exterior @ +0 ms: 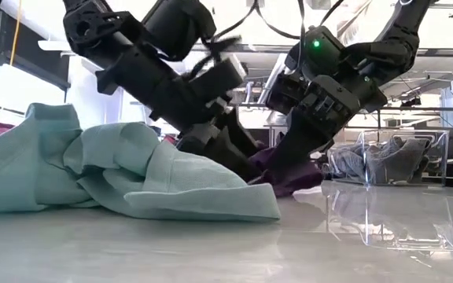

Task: Sort towels by color in basket
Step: Put the violet towel into the right transparent bin

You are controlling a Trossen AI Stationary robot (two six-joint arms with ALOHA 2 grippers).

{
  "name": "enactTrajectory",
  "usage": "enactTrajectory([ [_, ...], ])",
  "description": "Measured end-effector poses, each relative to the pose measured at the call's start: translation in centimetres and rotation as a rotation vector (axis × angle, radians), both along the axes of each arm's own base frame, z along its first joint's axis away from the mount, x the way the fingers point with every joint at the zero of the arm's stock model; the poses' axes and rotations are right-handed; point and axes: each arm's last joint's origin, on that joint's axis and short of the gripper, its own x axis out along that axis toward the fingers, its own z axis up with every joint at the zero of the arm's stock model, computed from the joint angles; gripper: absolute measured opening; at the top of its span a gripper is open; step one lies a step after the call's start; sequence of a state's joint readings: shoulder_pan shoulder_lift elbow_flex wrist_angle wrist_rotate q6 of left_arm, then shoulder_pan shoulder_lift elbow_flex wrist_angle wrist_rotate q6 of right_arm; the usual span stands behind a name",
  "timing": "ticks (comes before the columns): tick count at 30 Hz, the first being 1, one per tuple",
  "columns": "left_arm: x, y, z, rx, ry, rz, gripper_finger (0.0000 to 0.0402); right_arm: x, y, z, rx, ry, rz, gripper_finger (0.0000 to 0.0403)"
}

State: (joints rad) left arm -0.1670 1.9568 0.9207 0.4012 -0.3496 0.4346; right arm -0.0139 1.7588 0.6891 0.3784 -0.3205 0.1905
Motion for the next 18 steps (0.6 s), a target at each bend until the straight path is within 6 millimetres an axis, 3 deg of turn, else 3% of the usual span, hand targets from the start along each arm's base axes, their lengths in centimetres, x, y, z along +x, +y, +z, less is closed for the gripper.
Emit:
enactTrajectory([
  [4, -0.3, 0.8, -0.5, -0.103, 0.039, 0.107, 0.0225, -0.3, 0.1, 1.1, 0.020, -0.009, 0.026, 0.0173],
  [9, -0.5, 1.8, -0.8, -0.232, 0.056, 0.194, 0.0211, -1.4, 0.5, 3.5, -0.084, -0.031, 0.046, 0.0182],
  [14, -0.3, 2.5, -0.8, -0.316, 0.061, 0.167, 0.0132, -2.1, 1.9, 5.5, -0.352, -0.119, 0.056, 0.0183],
  [18, -0.2, 3.1, -0.8, -0.387, 0.069, 0.122, 0.0048, -2.0, 2.5, 5.4, -0.386, -0.127, 0.053, 0.0183],
])
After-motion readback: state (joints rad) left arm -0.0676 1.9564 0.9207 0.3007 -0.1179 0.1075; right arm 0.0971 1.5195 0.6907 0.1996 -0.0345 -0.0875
